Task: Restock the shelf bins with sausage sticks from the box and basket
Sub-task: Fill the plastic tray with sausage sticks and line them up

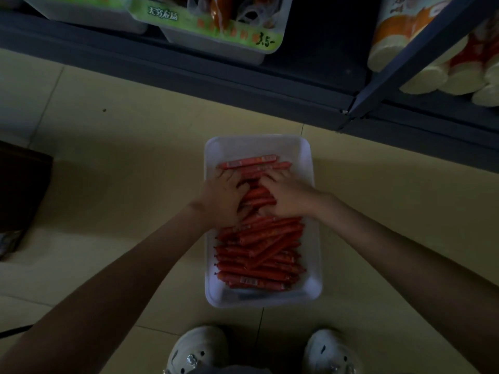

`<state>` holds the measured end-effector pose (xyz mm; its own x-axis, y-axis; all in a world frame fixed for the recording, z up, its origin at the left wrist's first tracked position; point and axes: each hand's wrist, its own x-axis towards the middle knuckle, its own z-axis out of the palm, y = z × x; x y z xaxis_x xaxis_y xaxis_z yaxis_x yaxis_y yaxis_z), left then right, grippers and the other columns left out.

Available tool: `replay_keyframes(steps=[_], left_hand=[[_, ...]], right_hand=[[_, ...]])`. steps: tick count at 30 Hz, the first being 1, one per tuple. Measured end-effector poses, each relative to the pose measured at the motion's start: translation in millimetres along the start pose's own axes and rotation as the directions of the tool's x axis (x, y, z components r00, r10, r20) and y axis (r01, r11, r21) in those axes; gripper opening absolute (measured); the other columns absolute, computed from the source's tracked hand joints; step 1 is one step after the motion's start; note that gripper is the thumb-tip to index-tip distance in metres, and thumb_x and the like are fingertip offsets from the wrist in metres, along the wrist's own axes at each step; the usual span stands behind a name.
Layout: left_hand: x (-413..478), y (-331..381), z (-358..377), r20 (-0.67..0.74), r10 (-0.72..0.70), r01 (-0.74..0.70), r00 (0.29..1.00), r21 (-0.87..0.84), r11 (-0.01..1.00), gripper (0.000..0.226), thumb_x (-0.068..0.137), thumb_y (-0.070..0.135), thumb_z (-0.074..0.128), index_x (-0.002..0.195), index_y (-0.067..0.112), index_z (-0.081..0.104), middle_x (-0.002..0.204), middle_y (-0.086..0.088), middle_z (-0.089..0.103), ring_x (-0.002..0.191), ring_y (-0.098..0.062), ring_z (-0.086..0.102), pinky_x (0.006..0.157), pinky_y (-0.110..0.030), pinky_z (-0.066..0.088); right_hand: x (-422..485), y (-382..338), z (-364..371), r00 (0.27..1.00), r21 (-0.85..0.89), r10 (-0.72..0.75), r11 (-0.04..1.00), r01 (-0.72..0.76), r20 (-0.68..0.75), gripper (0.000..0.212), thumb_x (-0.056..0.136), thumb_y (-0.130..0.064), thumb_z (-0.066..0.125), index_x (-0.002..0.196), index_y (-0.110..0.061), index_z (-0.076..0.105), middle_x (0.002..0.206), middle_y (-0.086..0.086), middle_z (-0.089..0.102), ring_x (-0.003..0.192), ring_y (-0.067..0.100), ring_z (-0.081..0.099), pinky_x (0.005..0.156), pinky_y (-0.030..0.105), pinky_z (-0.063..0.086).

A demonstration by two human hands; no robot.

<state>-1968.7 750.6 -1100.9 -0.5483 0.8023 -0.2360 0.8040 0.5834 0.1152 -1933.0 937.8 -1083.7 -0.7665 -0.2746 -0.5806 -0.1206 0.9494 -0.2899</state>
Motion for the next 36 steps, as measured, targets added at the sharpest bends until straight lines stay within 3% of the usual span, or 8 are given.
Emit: replay_keyframes(steps=[8, 11, 14, 20, 26, 29, 33, 36], left_hand=[[17.3, 7.3, 3.4, 0.062, -0.202, 0.183, 0.977, 0.223, 0.957, 0.073, 0.086, 0.043, 0.059, 0.142, 0.002, 0.038, 0.135, -0.019, 0.052, 0.124, -0.032, 0.051, 0.108, -0.047, 0.034], [25.1, 6.8, -4.3, 0.072, -0.286, 0.246, 0.956, 0.339, 0.908, 0.059, 0.101, 0.029, 0.019, 0.149, 0.002, 0.0, 0.158, -0.015, 0.008, 0.146, -0.032, 0.004, 0.113, -0.051, -0.01], [22.2, 3.4, 2.5, -0.075, -0.246, 0.256, 0.966, 0.221, 0.941, 0.054, 0.095, 0.028, 0.036, 0.143, 0.003, 0.037, 0.146, -0.016, 0.04, 0.137, -0.03, 0.035, 0.114, -0.046, 0.002], [8.5, 2.9, 4.9, 0.293, -0.092, 0.005, 0.952, 0.284, 0.959, 0.086, 0.089, 0.07, 0.014, 0.15, 0.014, -0.009, 0.159, -0.009, 0.0, 0.146, -0.028, 0.005, 0.116, -0.048, -0.006], [6.6, 13.4, 16.5, 0.164, -0.175, 0.135, 0.971, 0.23, 0.964, 0.07, 0.098, 0.05, 0.012, 0.148, 0.01, -0.016, 0.159, -0.011, -0.008, 0.146, -0.026, -0.005, 0.115, -0.044, -0.012], [5.4, 24.3, 19.9, 0.149, -0.174, 0.149, 0.973, 0.168, 0.974, 0.062, 0.095, 0.042, 0.003, 0.149, 0.014, -0.01, 0.159, -0.013, 0.005, 0.146, -0.027, 0.01, 0.117, -0.042, 0.001], [9.8, 32.5, 8.3, 0.023, -0.092, 0.082, 0.995, 0.292, 0.953, 0.046, 0.08, 0.029, 0.061, 0.123, 0.016, 0.063, 0.112, -0.005, 0.064, 0.097, -0.019, 0.062, 0.079, -0.031, 0.05], [17.9, 36.5, 2.5, -0.057, -0.084, 0.096, 0.995, 0.248, 0.964, 0.044, 0.069, 0.026, 0.074, 0.11, 0.01, 0.069, 0.097, -0.006, 0.066, 0.084, -0.02, 0.063, 0.068, -0.029, 0.051]], right_hand=[[-13.5, -1.0, 14.1, 0.996, -0.155, 0.088, 0.984, -0.082, 0.03, 0.115, 0.078, -0.066, 0.056, 0.148, -0.012, -0.017, 0.158, 0.005, -0.011, 0.145, 0.021, -0.008, 0.116, 0.04, -0.004], [3.4, 7.9, -0.8, 0.968, -0.313, 0.038, 0.942, -0.117, -0.25, 0.067, 0.096, -0.038, 0.042, 0.151, -0.011, 0.014, 0.157, 0.004, 0.018, 0.144, 0.022, 0.019, 0.116, 0.044, 0.007], [13.0, 15.5, -8.4, 0.946, -0.326, -0.055, 0.944, -0.055, -0.319, 0.048, 0.091, -0.017, 0.035, 0.135, -0.012, 0.051, 0.137, 0.001, 0.054, 0.119, 0.024, 0.055, 0.104, 0.041, 0.038], [16.5, 10.0, 5.2, 0.997, -0.162, 0.063, 0.985, -0.055, 0.046, 0.061, 0.1, -0.049, 0.011, 0.15, -0.021, -0.01, 0.158, -0.007, -0.011, 0.145, 0.009, -0.01, 0.118, 0.036, -0.001], [-30.4, -8.1, 28.2, 0.999, -0.051, 0.04, 0.998, -0.042, -0.024, 0.088, 0.093, -0.056, 0.039, 0.148, -0.017, -0.017, 0.156, 0.008, -0.022, 0.143, 0.021, -0.02, 0.118, 0.041, -0.004], [-66.4, -15.4, 56.9, 0.991, -0.223, -0.055, 0.971, 0.082, 0.121, 0.112, 0.076, -0.065, 0.059, 0.148, -0.019, -0.014, 0.149, 0.017, -0.031, 0.14, 0.03, -0.024, 0.114, 0.046, -0.007], [-75.3, -16.3, 77.5, 0.981, -0.216, -0.099, 0.975, 0.062, -0.168, 0.061, 0.079, -0.036, 0.06, 0.135, -0.013, 0.05, 0.14, 0.02, 0.044, 0.127, 0.036, 0.039, 0.099, 0.049, 0.043], [-70.8, -19.5, 83.3, 0.963, -0.269, -0.149, 0.959, 0.086, -0.223, 0.06, 0.079, -0.036, 0.062, 0.133, -0.011, 0.051, 0.121, 0.009, 0.058, 0.108, 0.029, 0.055, 0.093, 0.039, 0.046]])
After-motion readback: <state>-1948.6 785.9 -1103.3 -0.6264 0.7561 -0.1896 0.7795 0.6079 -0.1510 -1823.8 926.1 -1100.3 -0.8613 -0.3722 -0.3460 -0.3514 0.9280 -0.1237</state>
